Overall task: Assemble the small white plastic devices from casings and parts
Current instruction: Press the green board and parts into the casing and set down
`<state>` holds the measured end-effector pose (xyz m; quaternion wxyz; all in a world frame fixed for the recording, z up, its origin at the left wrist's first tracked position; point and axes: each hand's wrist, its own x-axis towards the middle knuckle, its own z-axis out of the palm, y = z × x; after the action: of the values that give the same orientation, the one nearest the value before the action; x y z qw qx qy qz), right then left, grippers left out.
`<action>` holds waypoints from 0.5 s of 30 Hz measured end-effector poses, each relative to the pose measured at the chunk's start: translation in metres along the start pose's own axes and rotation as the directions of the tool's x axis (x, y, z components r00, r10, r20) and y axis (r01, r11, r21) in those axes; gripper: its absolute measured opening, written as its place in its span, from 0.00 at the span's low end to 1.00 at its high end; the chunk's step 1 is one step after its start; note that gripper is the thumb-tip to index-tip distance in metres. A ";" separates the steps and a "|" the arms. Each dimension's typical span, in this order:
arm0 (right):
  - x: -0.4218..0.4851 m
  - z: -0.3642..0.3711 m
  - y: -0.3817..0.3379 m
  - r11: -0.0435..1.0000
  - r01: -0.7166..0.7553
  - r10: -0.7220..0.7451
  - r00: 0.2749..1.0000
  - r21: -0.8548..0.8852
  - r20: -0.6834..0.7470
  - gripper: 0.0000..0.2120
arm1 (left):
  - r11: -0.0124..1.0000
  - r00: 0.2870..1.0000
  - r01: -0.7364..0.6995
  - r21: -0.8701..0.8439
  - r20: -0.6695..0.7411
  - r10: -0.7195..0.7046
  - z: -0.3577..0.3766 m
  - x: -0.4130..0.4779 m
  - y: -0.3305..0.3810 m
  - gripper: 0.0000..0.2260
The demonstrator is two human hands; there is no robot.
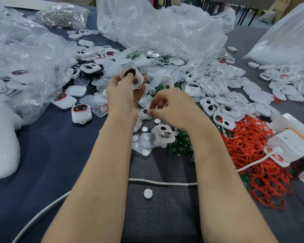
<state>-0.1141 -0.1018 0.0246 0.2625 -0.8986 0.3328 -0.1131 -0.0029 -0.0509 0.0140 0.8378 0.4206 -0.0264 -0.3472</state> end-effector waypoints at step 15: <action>0.001 0.025 -0.017 0.954 0.047 0.014 0.980 -0.297 0.200 0.02 | 0.993 0.999 -0.003 0.122 0.051 -0.003 0.005 0.000 -0.009 0.07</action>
<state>-0.0948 -0.0812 0.0129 0.1539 -0.9376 0.3106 0.0273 -0.0099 -0.0575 0.0104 0.8096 0.4619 -0.0687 -0.3557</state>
